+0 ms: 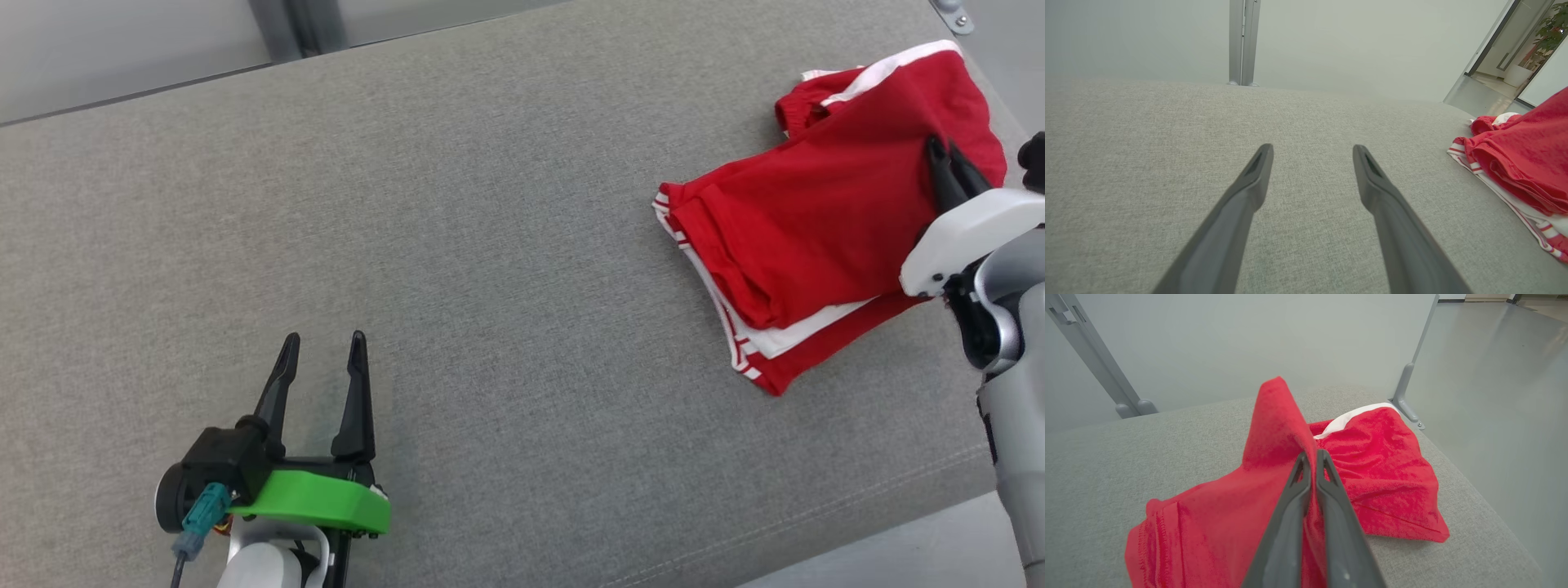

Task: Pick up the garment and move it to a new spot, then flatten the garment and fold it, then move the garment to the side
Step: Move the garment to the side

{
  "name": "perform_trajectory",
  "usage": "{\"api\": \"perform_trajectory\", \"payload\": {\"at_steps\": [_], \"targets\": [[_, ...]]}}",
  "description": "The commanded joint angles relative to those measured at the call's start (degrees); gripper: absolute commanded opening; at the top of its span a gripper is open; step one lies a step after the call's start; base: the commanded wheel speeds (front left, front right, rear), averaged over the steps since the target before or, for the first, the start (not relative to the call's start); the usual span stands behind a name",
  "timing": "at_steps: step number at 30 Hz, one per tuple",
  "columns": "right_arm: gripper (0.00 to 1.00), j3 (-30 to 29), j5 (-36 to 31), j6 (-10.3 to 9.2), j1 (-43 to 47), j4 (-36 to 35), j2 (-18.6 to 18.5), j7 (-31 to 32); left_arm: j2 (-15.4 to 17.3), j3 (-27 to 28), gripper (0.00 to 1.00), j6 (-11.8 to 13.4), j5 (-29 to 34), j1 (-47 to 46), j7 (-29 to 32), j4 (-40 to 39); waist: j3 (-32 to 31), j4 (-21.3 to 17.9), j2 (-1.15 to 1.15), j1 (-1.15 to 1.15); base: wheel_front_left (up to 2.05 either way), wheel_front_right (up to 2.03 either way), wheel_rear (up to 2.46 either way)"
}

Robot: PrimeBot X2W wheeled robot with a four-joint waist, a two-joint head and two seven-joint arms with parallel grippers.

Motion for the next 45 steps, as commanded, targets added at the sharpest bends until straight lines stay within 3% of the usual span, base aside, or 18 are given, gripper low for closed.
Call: {"api": "perform_trajectory", "payload": {"at_steps": [1,16,23,24,25,34,45], "targets": [[0.00,-0.4,-0.8,-0.07,-1.5,1.1,-0.8,-0.3,0.3,0.1,1.00,0.1,-0.3,-0.8,-0.1,-0.1,-0.1,1.8,0.00,0.00,0.00,0.00,0.00],[0.00,-9.7,-8.7,-0.07,-9.0,16.1,-13.4,-5.4,0.3,-0.9,1.00,-0.2,0.7,-0.7,-0.1,-0.1,1.0,10.0,0.00,0.00,0.00,0.00,0.00],[0.00,-17.1,-14.1,-0.07,-9.6,20.9,-15.3,-9.4,1.4,-1.6,1.00,-0.3,1.6,-0.7,0.5,-0.7,2.4,12.8,0.00,0.00,0.00,0.00,0.00],[0.39,-18.1,-14.9,-0.07,-9.7,21.8,-15.2,-10.2,1.7,-1.7,1.00,-0.3,1.6,-0.8,0.7,-0.9,2.6,13.1,0.00,0.00,0.00,0.00,0.00],[1.00,-19.1,-15.5,-0.07,-9.9,22.1,-15.0,-12.0,2.0,-1.7,1.00,-0.3,1.7,-0.7,0.7,-1.1,2.8,13.3,0.00,0.00,0.00,0.00,0.00],[1.00,-24.6,-20.5,-0.08,-10.7,26.1,-13.2,-17.4,2.5,-1.9,1.00,0.5,1.3,0.8,1.5,-2.2,2.3,13.3,0.00,0.00,0.00,0.00,0.00],[1.00,-19.1,-19.1,-0.08,-11.5,26.0,-8.8,-19.2,2.3,-0.9,1.00,0.9,-0.9,1.2,1.0,-2.7,-0.7,10.5,0.00,0.00,0.00,0.00,0.00]]}}
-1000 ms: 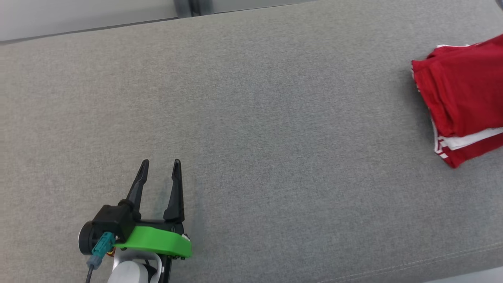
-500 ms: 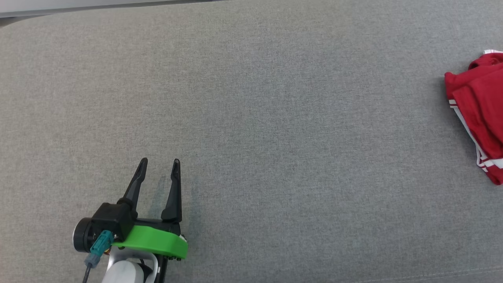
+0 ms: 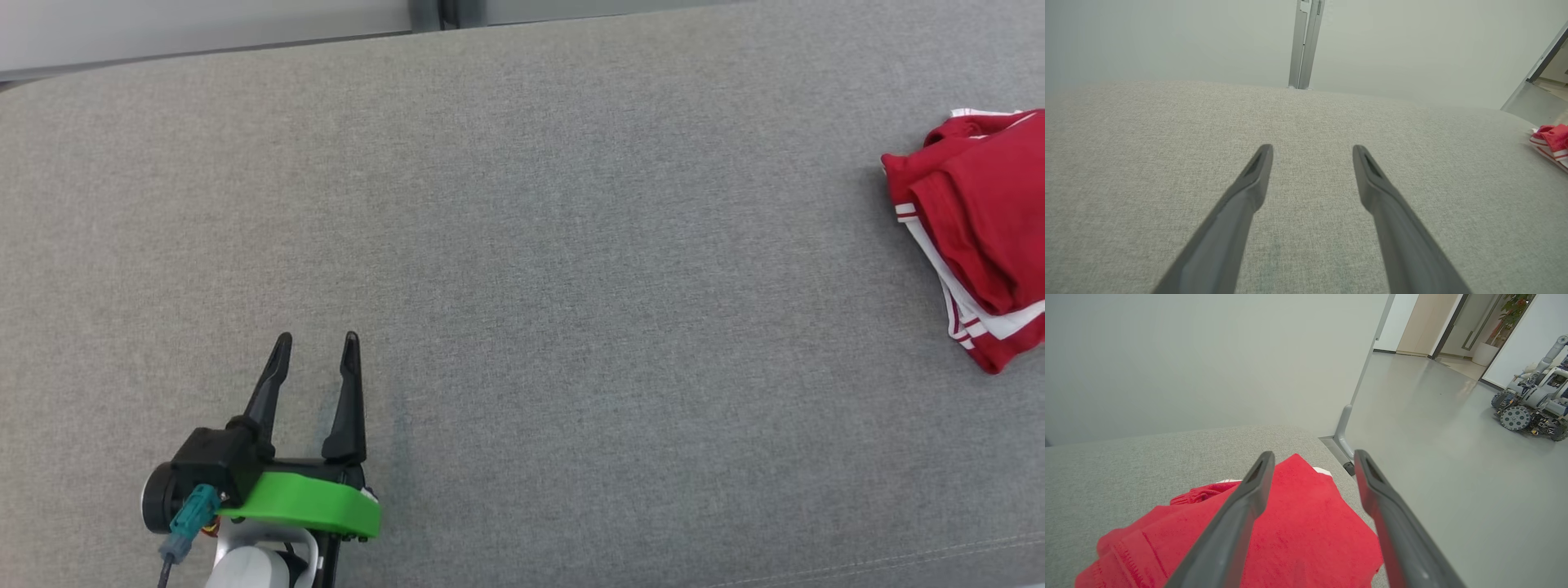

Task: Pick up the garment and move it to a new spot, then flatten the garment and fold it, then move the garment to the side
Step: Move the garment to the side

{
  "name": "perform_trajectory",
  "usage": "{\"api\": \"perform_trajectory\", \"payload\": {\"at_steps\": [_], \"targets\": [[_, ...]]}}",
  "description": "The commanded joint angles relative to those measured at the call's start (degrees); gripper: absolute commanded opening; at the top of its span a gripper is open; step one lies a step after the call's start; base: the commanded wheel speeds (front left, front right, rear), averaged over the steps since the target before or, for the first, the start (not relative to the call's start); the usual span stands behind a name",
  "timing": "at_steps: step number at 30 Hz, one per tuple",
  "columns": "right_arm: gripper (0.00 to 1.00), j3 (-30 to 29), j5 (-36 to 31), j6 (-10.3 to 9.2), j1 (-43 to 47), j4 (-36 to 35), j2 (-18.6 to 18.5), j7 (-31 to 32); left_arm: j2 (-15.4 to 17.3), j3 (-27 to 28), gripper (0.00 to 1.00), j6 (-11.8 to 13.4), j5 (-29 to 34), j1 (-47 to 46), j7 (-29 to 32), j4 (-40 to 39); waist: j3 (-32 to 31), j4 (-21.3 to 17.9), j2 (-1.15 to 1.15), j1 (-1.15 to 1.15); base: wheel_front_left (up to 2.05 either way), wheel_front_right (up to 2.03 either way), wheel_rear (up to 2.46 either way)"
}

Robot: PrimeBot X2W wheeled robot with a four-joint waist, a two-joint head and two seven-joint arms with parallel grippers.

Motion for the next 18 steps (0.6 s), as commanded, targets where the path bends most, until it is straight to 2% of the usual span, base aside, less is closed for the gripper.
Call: {"api": "perform_trajectory", "payload": {"at_steps": [1,9,18], "targets": [[1.00,1.0,0.8,-0.09,-0.2,-0.8,0.4,-0.6,0.1,0.6,1.00,0.2,-0.5,0.4,-0.4,-0.2,-1.3,-0.9,0.00,0.00,0.00,0.00,0.00],[1.00,10.9,6.5,-0.09,3.1,-6.9,3.1,-1.4,0.0,4.3,1.00,1.9,-2.4,-0.8,-1.0,0.8,-5.6,-1.8,0.00,0.00,0.00,0.00,0.00],[1.00,21.5,13.8,-0.08,9.7,-16.0,6.8,-1.5,-0.4,6.9,1.00,2.5,-4.0,0.2,-1.5,3.1,-10.5,-1.2,0.00,0.00,0.00,0.00,0.00]]}}
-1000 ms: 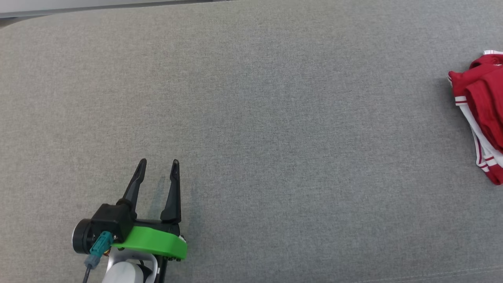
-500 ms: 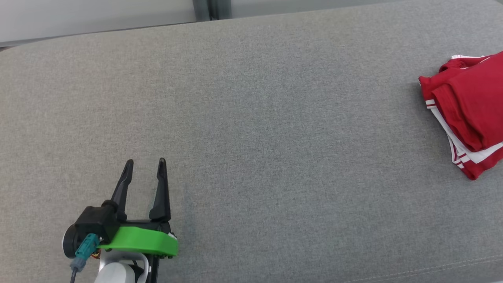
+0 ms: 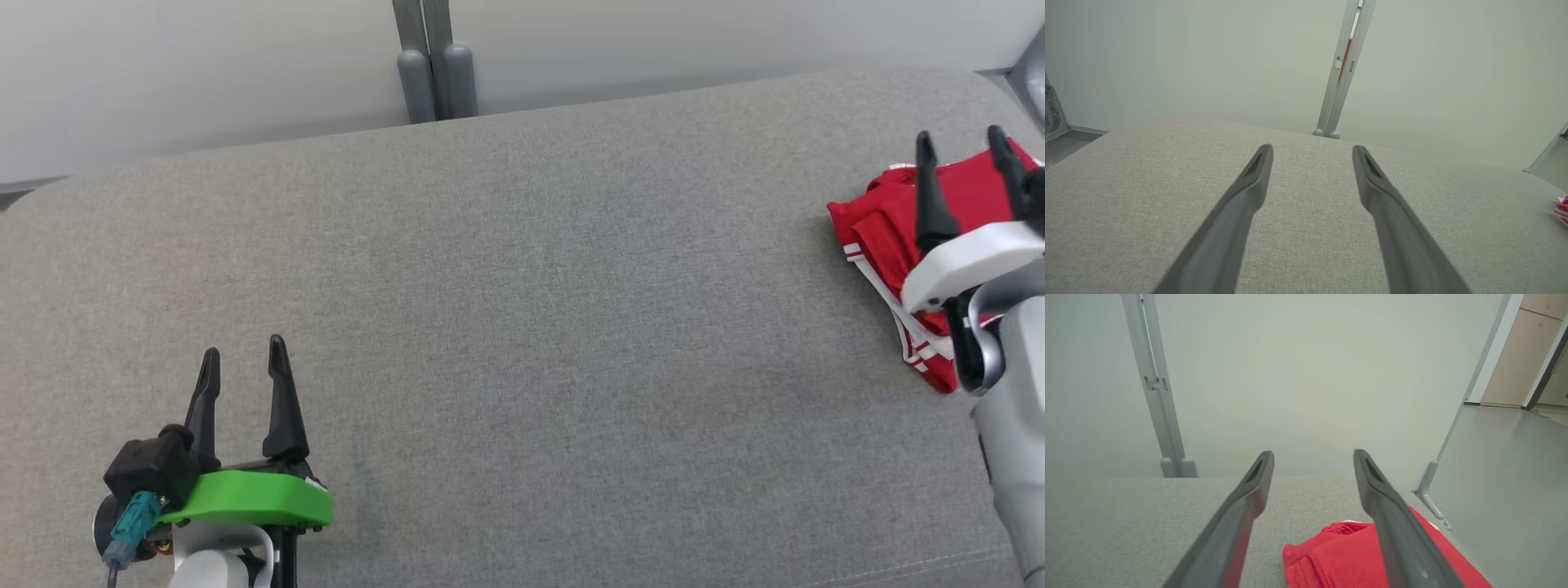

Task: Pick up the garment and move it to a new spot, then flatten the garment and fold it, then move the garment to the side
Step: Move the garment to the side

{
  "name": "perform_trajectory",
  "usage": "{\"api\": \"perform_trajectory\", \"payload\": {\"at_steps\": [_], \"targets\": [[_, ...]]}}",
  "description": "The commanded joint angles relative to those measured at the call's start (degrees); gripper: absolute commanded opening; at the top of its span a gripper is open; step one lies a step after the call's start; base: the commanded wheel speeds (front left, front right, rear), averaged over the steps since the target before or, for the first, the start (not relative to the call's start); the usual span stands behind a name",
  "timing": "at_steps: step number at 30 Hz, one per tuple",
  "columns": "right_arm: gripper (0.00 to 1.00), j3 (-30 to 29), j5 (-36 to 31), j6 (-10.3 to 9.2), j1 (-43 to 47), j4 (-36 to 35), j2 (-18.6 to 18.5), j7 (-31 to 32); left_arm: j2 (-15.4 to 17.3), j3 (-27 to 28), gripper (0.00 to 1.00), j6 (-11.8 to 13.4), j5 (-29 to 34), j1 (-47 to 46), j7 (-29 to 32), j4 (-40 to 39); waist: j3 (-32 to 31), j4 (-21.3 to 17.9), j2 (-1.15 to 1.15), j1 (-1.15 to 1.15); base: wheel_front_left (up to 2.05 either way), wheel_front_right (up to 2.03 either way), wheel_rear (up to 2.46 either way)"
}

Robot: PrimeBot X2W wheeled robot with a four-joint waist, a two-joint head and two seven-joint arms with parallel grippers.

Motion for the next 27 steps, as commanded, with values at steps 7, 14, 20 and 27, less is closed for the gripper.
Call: {"api": "perform_trajectory", "payload": {"at_steps": [7,14,20,27], "targets": [[1.00,0.7,2.7,-0.08,9.9,-8.6,5.1,-0.6,-0.2,-0.2,1.00,0.1,0.3,2.5,-0.4,3.0,-4.1,2.0,0.00,0.00,0.00,0.00,0.00],[1.00,-0.6,0.8,-0.08,20.1,-18.2,11.1,-0.6,-0.7,-0.3,1.00,0.9,1.3,4.7,-0.4,3.8,-5.4,3.3,0.00,0.00,0.00,0.00,0.00],[1.00,0.4,-1.5,-0.08,28.2,-24.2,14.2,-0.7,-1.1,-0.5,1.00,2.0,3.2,6.7,-0.4,3.7,-5.4,3.9,0.00,0.00,0.00,0.00,0.00],[1.00,0.0,0.0,-0.07,32.1,-27.1,15.1,-0.7,-1.3,-0.4,1.00,2.6,3.9,7.7,-0.4,3.7,-4.8,3.8,0.00,0.00,0.00,0.00,0.00]]}}
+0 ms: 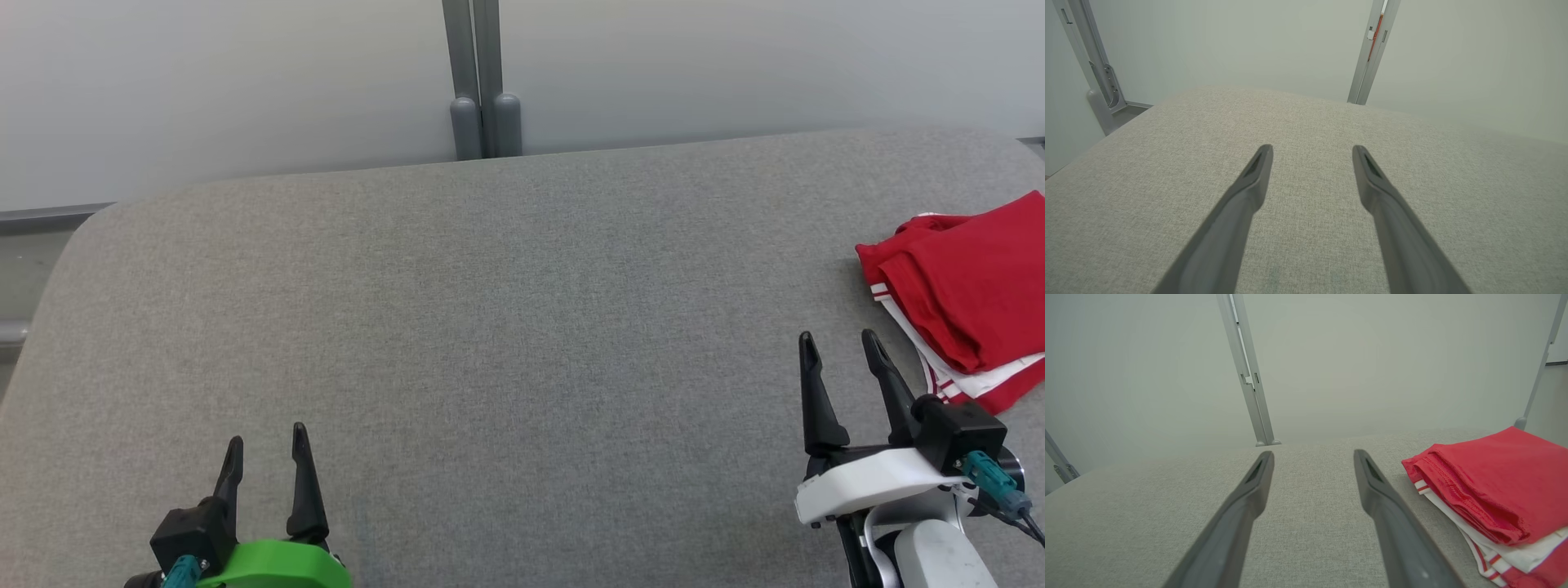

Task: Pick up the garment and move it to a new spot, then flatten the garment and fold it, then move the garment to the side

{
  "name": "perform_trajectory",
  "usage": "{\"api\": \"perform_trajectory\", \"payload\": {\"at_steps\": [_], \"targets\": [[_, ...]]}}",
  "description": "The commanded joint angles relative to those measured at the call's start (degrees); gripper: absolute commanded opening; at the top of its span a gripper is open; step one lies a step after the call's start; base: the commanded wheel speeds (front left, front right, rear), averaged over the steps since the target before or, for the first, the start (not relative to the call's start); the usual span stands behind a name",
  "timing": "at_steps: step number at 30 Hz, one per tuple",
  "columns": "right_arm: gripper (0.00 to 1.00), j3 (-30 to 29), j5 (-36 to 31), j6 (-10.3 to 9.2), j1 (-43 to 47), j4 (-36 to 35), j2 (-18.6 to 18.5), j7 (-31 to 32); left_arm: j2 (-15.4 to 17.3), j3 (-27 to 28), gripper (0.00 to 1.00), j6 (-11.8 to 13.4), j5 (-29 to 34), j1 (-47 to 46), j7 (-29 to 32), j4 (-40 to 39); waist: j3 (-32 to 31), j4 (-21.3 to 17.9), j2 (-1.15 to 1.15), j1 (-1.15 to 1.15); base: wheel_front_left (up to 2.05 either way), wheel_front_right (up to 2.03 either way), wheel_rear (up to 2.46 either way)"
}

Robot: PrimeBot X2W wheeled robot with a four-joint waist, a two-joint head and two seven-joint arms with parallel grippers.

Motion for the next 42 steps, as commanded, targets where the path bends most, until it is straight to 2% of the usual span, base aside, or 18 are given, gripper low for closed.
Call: {"api": "perform_trajectory", "payload": {"at_steps": [1,10,11,16,42], "targets": [[1.00,0.1,0.3,-0.05,0.7,-0.3,0.0,-0.2,0.0,0.2,1.00,0.3,0.4,0.6,-0.2,0.1,0.1,0.0,0.00,0.00,0.00,0.00,0.00],[1.00,1.1,2.2,-0.05,1.2,0.5,0.0,-0.2,-0.2,-0.4,1.00,-0.6,0.4,0.0,-0.2,0.6,0.1,0.1,0.00,0.00,0.00,0.00,0.00],[0.00,1.1,1.8,0.00,0.4,0.4,0.1,0.0,-0.3,-0.4,0.00,-0.5,0.3,0.0,0.0,0.6,0.1,0.1,0.00,0.00,0.00,0.00,0.00],[0.00,1.1,2.2,0.01,1.4,2.8,0.5,0.3,-0.6,-0.4,0.00,-0.5,-0.2,0.5,0.5,3.0,0.1,0.1,0.00,0.00,0.00,0.00,0.00],[0.00,-1.0,28.8,0.00,0.0,3.0,0.3,7.3,-0.6,3.7,0.00,-3.9,-24.6,-2.4,7.5,1.8,-0.1,0.4,0.00,0.00,0.00,0.00,0.00]]}}
